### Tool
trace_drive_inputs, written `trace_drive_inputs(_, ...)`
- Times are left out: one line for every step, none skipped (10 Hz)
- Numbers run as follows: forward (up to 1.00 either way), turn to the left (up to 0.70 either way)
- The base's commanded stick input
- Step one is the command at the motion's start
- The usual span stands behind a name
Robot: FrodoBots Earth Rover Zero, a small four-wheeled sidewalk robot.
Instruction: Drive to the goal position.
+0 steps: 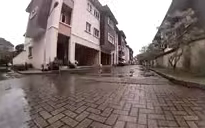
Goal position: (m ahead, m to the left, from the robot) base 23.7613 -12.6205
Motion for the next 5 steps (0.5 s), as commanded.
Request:
trace_drive_inputs(0.5, 0.0)
trace_drive_inputs(0.5, 0.0)
trace_drive_inputs(0.5, 0.0)
trace_drive_inputs(0.5, 0.0)
trace_drive_inputs(0.5, 0.0)
